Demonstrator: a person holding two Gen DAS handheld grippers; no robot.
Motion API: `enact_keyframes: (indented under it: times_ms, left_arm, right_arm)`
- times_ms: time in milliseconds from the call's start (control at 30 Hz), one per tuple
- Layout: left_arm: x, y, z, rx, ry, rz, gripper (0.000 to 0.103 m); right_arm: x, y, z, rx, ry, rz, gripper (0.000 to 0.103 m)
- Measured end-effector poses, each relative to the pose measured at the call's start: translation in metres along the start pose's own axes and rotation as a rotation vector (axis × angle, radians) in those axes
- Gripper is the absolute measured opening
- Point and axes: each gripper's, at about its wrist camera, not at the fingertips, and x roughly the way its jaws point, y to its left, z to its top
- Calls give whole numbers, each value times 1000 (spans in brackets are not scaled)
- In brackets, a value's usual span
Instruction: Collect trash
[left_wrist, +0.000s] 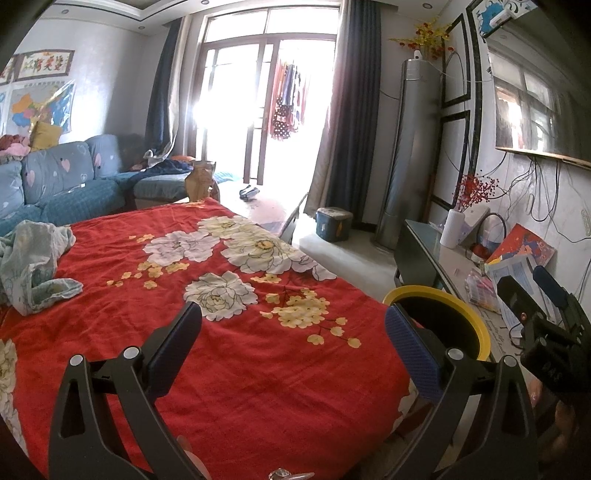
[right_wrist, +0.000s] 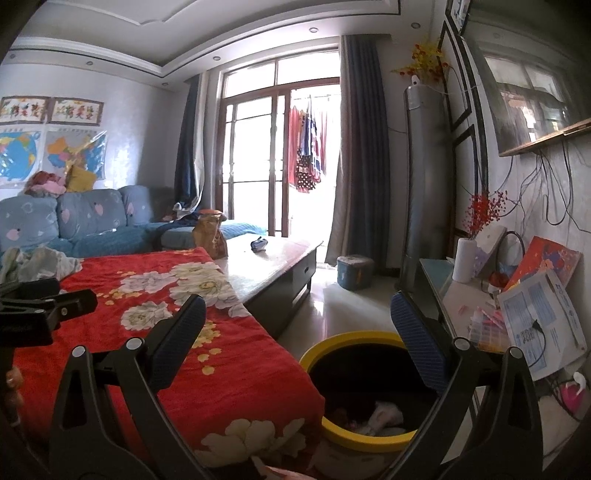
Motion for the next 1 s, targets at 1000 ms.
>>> enact_keyframes:
  times_ms: [1000]
  left_arm:
    - [3, -1, -7, -3, 35, 6, 97]
  right_arm:
    - [3, 1, -2, 14, 49, 34, 92]
